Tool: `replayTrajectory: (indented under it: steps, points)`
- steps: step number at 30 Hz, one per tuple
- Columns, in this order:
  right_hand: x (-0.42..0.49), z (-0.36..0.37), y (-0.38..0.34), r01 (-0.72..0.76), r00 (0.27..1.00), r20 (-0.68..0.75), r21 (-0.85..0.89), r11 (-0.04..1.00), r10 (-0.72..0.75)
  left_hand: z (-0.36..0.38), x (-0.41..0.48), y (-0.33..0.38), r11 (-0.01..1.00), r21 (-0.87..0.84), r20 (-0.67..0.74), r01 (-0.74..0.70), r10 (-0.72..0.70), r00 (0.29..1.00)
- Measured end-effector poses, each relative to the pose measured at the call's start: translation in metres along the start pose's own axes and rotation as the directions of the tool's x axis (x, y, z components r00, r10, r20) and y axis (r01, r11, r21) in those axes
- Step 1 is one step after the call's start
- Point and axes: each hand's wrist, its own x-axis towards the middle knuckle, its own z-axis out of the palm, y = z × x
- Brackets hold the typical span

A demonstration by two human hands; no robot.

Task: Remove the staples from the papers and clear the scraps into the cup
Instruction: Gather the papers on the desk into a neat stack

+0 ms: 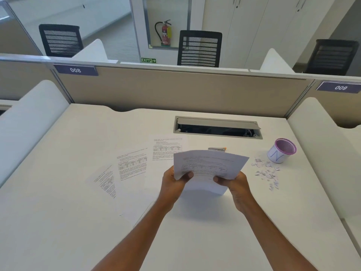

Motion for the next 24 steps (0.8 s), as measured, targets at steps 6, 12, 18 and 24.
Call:
replayTrajectory:
  steps: [6, 12, 18, 24]
  points:
    - [-0.001, -0.002, 0.004, 0.003, 1.000, 0.011, 0.003, 1.000, -0.003, -0.001, -0.002, 0.000, 1.000, 0.007, 0.001, -0.005, 0.005, 1.000]
    - [-0.002, -0.002, 0.014, -0.033, 0.999, 0.009, -0.016, 0.999, 0.033, 0.001, -0.006, -0.007, 1.000, -0.010, -0.013, 0.003, -0.003, 1.000]
    - [-0.002, -0.006, 0.018, -0.066, 0.997, 0.036, -0.069, 0.995, 0.068, -0.010, 0.004, -0.003, 0.995, -0.084, -0.135, 0.057, -0.068, 0.989]
    - [-0.002, -0.010, 0.033, -0.152, 0.988, -0.013, -0.241, 0.959, 0.153, -0.034, 0.019, -0.001, 0.980, -0.171, -0.253, 0.107, -0.149, 0.956]
